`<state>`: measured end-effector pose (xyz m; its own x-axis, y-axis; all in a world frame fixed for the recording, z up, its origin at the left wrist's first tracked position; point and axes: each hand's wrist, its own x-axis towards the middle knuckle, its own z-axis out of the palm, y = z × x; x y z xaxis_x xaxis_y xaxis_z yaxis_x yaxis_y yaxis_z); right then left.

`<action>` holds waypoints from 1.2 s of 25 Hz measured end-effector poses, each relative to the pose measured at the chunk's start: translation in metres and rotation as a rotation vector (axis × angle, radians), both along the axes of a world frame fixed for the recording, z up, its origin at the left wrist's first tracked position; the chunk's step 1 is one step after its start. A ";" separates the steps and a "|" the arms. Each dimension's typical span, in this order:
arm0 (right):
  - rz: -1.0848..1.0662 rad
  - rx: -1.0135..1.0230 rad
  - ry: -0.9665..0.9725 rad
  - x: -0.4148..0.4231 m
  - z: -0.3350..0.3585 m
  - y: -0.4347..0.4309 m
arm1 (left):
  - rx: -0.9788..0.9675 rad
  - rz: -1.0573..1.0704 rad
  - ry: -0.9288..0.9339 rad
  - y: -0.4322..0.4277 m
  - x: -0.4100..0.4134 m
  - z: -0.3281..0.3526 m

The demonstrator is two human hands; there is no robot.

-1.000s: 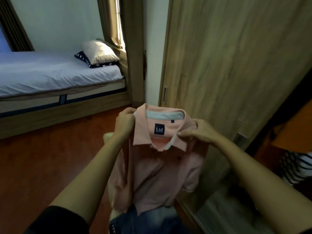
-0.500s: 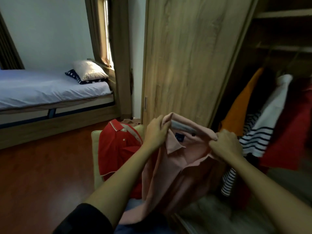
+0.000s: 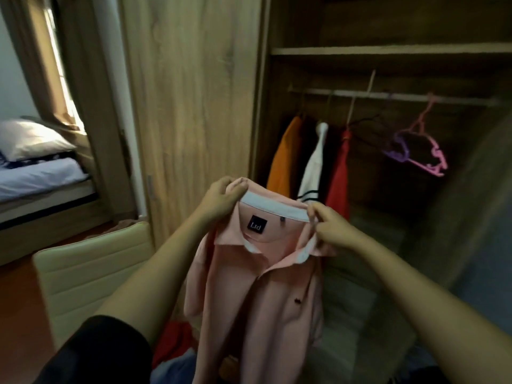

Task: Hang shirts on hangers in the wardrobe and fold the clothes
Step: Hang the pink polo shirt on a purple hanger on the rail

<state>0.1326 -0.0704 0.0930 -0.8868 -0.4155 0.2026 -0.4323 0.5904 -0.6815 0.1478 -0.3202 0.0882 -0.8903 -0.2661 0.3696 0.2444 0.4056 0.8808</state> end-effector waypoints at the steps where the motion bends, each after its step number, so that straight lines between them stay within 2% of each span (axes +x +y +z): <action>1: -0.080 -0.122 -0.093 0.002 0.000 0.007 | 0.001 -0.043 0.033 0.010 -0.002 0.003; 3: -0.135 -0.280 -0.117 0.008 0.005 0.024 | -0.010 -0.110 0.112 0.029 -0.011 0.009; 5: -0.058 -0.239 0.037 0.012 0.013 0.039 | 0.021 -0.117 0.160 0.042 -0.021 0.014; 8: 0.040 0.110 0.274 0.010 0.030 0.066 | 0.142 -0.120 0.145 0.053 -0.041 0.020; 11: -0.077 0.541 0.390 0.002 0.042 0.094 | 0.077 -0.122 0.089 0.062 -0.071 0.025; 12: -0.158 0.615 0.416 0.001 0.044 0.100 | 0.001 -0.135 0.089 0.067 -0.082 0.026; 15: -0.332 0.662 0.459 -0.007 0.046 0.108 | -0.181 -0.128 0.165 0.088 -0.108 0.031; 18: -0.484 0.807 0.489 -0.017 0.058 0.114 | -0.101 -0.257 0.258 0.108 -0.125 0.053; 20: -0.533 0.776 0.457 -0.024 0.070 0.126 | -0.117 -0.360 0.300 0.119 -0.140 0.072; 24: -0.409 0.804 0.413 -0.036 0.091 0.145 | -0.211 -0.455 0.356 0.138 -0.166 0.094; 26: -0.469 0.658 0.375 -0.039 0.102 0.148 | -0.178 -0.613 0.330 0.141 -0.175 0.099; 30: -0.658 0.350 0.428 -0.054 0.107 0.155 | -0.052 -0.897 0.087 0.154 -0.203 0.100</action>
